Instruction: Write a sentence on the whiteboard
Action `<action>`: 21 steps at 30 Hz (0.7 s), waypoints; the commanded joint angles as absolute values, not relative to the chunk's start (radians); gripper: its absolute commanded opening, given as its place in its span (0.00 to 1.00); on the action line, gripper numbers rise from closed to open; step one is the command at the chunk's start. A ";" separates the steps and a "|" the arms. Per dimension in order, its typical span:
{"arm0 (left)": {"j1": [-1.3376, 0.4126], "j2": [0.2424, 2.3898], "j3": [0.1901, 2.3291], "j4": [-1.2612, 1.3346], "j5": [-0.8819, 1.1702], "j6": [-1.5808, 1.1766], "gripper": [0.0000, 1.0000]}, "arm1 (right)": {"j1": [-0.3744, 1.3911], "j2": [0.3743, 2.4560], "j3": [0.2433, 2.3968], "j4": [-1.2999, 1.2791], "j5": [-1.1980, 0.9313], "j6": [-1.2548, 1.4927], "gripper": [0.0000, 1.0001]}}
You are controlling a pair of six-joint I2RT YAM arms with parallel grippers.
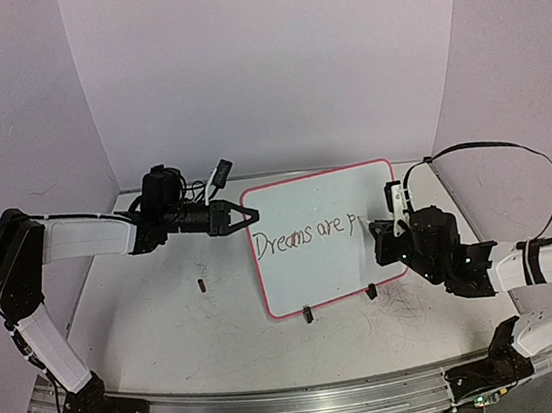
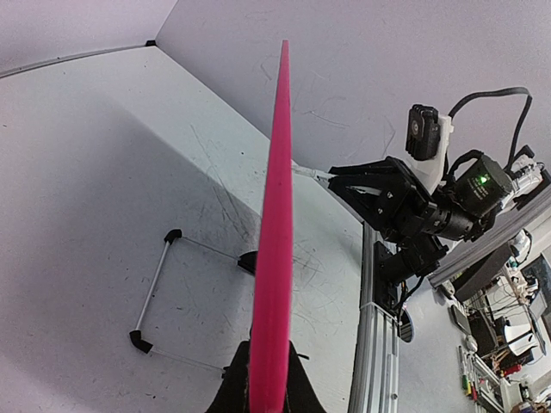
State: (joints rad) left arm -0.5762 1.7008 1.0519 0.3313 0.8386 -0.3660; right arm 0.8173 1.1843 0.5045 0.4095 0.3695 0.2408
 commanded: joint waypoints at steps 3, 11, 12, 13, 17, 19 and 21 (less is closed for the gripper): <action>-0.576 1.668 1.063 0.295 0.803 -0.345 0.00 | 0.812 1.171 0.515 0.381 0.369 0.263 0.00; -0.576 1.669 1.063 0.295 0.803 -0.345 0.00 | 0.813 1.165 0.504 0.347 0.340 0.282 0.00; -0.575 1.669 1.064 0.295 0.803 -0.346 0.00 | 0.812 1.163 0.503 0.343 0.342 0.284 0.00; -0.576 1.668 1.063 0.295 0.802 -0.345 0.00 | 0.813 1.160 0.502 0.339 0.344 0.285 0.00; -0.576 1.668 1.063 0.295 0.802 -0.345 0.00 | 0.813 1.150 0.500 0.324 0.366 0.291 0.00; -0.576 1.669 1.063 0.295 0.802 -0.345 0.00 | 0.813 1.149 0.502 0.322 0.383 0.292 0.00; -0.577 1.669 1.063 0.295 0.802 -0.346 0.00 | 0.813 1.149 0.505 0.320 0.396 0.293 0.00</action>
State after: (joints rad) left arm -0.5766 1.7008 1.0519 0.3313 0.8382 -0.3660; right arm 0.8177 1.1653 0.5045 0.3410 0.3544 0.2789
